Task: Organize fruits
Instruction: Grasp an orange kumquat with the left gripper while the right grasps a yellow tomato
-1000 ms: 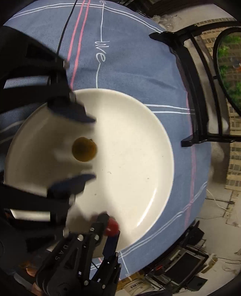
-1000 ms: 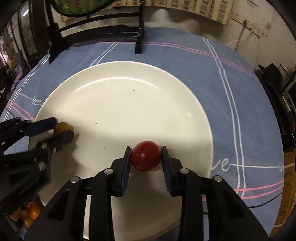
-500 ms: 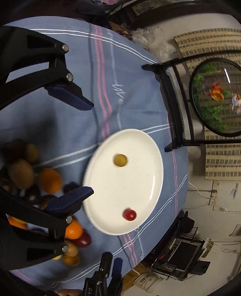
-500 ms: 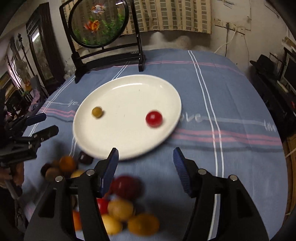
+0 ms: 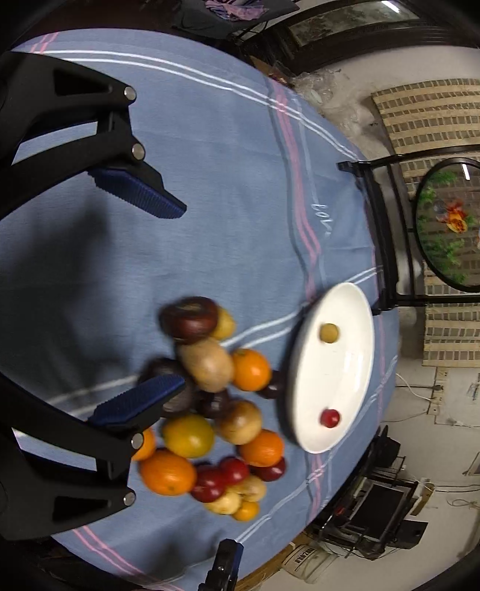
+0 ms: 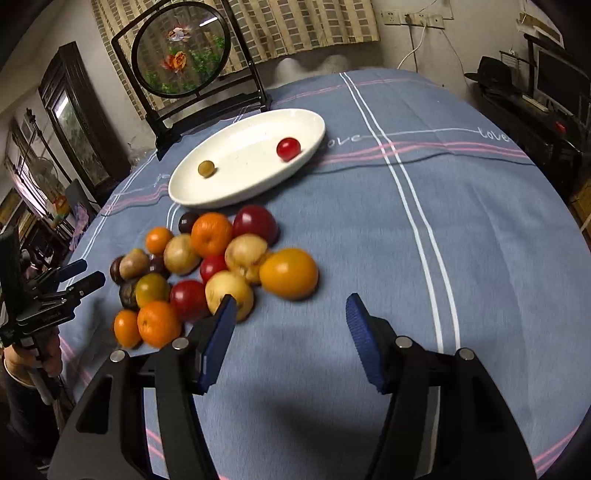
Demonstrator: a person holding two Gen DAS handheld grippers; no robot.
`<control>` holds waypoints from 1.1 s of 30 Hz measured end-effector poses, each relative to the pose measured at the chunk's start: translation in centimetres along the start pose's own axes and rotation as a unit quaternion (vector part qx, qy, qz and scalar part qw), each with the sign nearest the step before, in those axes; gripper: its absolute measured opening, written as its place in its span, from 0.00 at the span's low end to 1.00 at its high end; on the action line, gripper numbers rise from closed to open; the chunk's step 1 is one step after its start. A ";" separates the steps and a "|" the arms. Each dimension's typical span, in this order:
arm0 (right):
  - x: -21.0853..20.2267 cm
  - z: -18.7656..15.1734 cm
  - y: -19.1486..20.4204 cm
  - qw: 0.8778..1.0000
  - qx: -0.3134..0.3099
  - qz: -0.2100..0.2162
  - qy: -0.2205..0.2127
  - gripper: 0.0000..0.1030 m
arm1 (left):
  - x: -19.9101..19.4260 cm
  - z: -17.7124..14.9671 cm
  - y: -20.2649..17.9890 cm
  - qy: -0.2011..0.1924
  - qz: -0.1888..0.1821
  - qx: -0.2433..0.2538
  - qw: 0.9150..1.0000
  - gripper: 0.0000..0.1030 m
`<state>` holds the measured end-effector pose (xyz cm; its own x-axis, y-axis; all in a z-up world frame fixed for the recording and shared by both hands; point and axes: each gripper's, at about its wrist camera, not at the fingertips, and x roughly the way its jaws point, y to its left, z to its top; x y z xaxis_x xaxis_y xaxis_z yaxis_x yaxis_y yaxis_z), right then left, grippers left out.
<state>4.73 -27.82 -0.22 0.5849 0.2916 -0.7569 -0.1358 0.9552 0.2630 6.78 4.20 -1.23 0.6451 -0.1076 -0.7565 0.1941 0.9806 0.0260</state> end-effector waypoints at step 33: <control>4.8 1.6 1.3 0.990 -0.116 -0.081 0.029 0.41 | -0.2 -2.9 -4.9 0.028 -0.089 0.022 0.995 0.85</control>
<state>8.62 -25.21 -2.54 0.5675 0.1305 -0.8129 -0.2278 0.9737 -0.0027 3.56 -0.09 -3.16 0.5551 -0.2691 -0.7870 0.3351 0.9384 -0.0845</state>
